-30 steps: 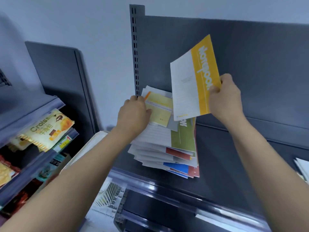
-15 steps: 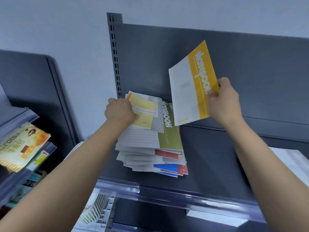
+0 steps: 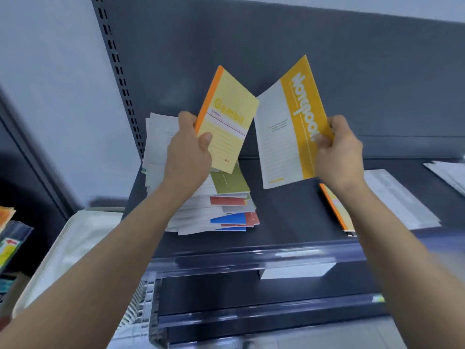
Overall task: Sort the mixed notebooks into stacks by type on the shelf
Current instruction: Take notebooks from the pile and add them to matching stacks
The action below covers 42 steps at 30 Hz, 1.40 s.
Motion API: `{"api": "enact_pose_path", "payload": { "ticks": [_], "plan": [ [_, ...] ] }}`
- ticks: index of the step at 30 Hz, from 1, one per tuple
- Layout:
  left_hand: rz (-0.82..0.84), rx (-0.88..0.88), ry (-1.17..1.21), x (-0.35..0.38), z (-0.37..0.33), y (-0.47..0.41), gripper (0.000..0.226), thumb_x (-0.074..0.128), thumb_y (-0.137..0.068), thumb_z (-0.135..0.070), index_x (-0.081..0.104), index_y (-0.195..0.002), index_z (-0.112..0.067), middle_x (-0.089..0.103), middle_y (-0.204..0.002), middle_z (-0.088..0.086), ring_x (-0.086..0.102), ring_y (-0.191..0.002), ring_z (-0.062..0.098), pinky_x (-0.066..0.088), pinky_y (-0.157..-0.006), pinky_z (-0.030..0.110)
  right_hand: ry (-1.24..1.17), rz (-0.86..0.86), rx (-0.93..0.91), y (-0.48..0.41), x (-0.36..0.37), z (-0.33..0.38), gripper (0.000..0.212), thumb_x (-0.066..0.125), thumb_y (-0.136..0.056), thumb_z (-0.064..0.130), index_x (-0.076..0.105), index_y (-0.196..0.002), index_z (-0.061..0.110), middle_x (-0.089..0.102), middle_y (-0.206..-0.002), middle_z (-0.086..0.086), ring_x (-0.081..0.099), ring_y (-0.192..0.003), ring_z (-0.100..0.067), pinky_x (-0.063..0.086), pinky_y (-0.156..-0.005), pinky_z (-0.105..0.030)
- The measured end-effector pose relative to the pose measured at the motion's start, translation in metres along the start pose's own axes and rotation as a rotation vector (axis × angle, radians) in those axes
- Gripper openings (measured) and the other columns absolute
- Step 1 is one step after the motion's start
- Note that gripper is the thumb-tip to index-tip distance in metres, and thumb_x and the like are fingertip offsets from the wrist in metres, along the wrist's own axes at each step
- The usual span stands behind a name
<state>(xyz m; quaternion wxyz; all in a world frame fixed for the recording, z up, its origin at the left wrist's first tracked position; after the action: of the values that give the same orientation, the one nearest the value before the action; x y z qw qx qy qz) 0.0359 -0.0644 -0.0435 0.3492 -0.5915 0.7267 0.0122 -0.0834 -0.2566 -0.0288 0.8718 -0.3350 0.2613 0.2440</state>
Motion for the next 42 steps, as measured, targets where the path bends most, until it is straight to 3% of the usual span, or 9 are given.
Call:
{"api": "enact_pose_path", "payload": {
  "ticks": [4,13,16,19,22,28,31,36,42],
  "plan": [
    [0.085,0.01,0.049,0.034,-0.022,0.012,0.012,0.039,-0.1,-0.018,0.028,-0.106,-0.018,0.053,-0.12,0.003,0.055,-0.102,0.016,0.046,-0.068,0.018,0.043,-0.037,0.061,0.009,-0.028,-0.027,0.016,0.036,-0.094,0.005,0.045,-0.107,0.005,0.05,-0.076,0.004,0.047,-0.079,-0.025,0.034,-0.064,-0.029],
    [0.144,0.148,0.102,0.121,-0.094,0.03,0.01,0.038,-0.1,-0.016,0.027,-0.102,-0.017,0.049,-0.104,-0.005,0.052,-0.093,0.013,0.044,-0.06,0.014,0.064,-0.119,0.116,-0.004,-0.103,-0.115,0.016,0.037,-0.095,0.006,0.046,-0.107,0.005,0.053,-0.085,-0.005,0.046,-0.073,-0.025,0.03,-0.06,-0.028],
    [0.148,0.133,0.16,0.166,-0.125,0.04,0.01,0.038,-0.1,-0.013,0.029,-0.102,-0.015,0.051,-0.103,-0.006,0.054,-0.093,0.013,0.05,-0.069,0.024,0.076,-0.107,0.124,-0.017,-0.132,-0.16,0.01,0.038,-0.094,0.005,0.045,-0.1,0.009,0.052,-0.082,-0.004,0.044,-0.072,-0.026,0.026,-0.059,-0.028],
    [0.165,0.141,0.174,0.213,-0.155,0.05,0.009,0.039,-0.1,-0.013,0.03,-0.101,-0.014,0.051,-0.102,-0.007,0.052,-0.091,0.009,0.047,-0.061,0.013,0.072,-0.084,0.142,-0.036,-0.16,-0.208,0.007,0.039,-0.093,0.005,0.044,-0.097,0.007,0.052,-0.082,-0.006,0.045,-0.076,-0.028,0.031,-0.062,-0.031],
    [0.178,0.079,0.19,0.253,-0.177,0.057,0.008,0.039,-0.1,-0.013,0.031,-0.102,-0.014,0.051,-0.098,-0.01,0.053,-0.086,0.006,0.05,-0.063,0.016,0.084,-0.033,0.154,-0.054,-0.179,-0.25,0.007,0.04,-0.093,0.004,0.045,-0.098,0.006,0.051,-0.083,-0.006,0.044,-0.075,-0.027,0.027,-0.06,-0.029],
    [0.138,-0.067,0.129,0.282,-0.183,0.063,0.008,0.039,-0.1,-0.018,0.032,-0.102,-0.014,0.05,-0.085,-0.014,0.052,-0.077,0.006,0.048,-0.064,0.025,0.064,0.172,0.195,-0.078,-0.169,-0.299,0.008,0.041,-0.093,0.003,0.039,-0.091,0.011,0.049,-0.079,-0.003,0.042,-0.073,-0.026,0.017,-0.051,-0.032],
    [0.115,-0.098,0.107,0.281,-0.18,0.059,0.008,0.04,-0.1,-0.017,0.033,-0.102,-0.014,0.051,-0.085,-0.013,0.053,-0.078,0.01,0.046,-0.063,0.027,0.071,0.262,0.24,-0.083,-0.153,-0.316,0.008,0.041,-0.093,0.004,0.044,-0.097,0.01,0.052,-0.087,-0.007,0.045,-0.076,-0.025,0.025,-0.055,-0.028],
    [0.126,-0.095,0.095,0.289,-0.173,0.045,0.008,0.04,-0.1,-0.017,0.033,-0.104,-0.013,0.05,-0.085,-0.017,0.052,-0.076,0.002,0.046,-0.06,0.019,0.135,0.341,0.321,-0.084,-0.135,-0.338,0.015,0.042,-0.093,0.006,0.049,-0.105,0.001,0.057,-0.094,-0.015,0.047,-0.08,-0.027,0.034,-0.066,-0.029],
    [0.187,-0.094,0.11,0.313,-0.178,0.035,0.009,0.04,-0.1,-0.016,0.035,-0.105,-0.012,0.052,-0.09,-0.012,0.054,-0.086,0.013,0.053,-0.073,0.037,0.219,0.377,0.387,-0.086,-0.129,-0.358,0.017,0.043,-0.093,0.007,0.047,-0.108,0.0,0.059,-0.104,-0.024,0.052,-0.085,-0.033,0.039,-0.067,-0.032]
  ]
}}
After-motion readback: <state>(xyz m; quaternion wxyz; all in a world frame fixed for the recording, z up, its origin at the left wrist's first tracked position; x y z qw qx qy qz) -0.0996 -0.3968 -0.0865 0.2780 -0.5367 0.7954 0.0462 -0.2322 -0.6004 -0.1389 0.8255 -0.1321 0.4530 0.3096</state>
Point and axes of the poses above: each hand's wrist, its own y-axis away from the middle knuckle, its own x-axis out of the palm, z = x × y, the point moved 1 cm from there along -y, towards the middle knuckle
